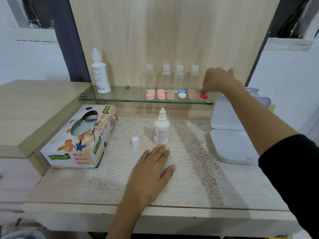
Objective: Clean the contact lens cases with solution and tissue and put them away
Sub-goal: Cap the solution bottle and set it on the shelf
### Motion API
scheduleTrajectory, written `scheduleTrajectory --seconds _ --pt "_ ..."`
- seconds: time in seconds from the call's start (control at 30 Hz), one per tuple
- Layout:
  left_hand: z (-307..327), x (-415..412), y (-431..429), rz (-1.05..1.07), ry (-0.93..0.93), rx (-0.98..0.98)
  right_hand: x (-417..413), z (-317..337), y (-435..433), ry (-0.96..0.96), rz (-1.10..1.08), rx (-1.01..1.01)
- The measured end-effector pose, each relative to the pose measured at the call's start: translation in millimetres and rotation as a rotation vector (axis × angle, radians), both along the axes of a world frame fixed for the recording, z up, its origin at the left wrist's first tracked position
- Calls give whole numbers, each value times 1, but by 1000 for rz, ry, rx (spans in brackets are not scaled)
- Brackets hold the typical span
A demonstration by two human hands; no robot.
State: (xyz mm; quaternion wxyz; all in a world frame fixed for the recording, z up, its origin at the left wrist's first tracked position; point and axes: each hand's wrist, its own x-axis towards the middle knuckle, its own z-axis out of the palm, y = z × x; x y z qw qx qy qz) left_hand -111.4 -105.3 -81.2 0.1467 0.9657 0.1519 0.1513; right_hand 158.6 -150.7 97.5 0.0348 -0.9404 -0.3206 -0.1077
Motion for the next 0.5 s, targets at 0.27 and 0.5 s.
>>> scheduleTrajectory --seconds 0.27,0.5 --pt "-1 0 1 -10 -32 -17 -85 -57 -14 252 502 1028" --pt "3 -3 -1 5 -99 -51 -126 -135 -11 762 502 1016"
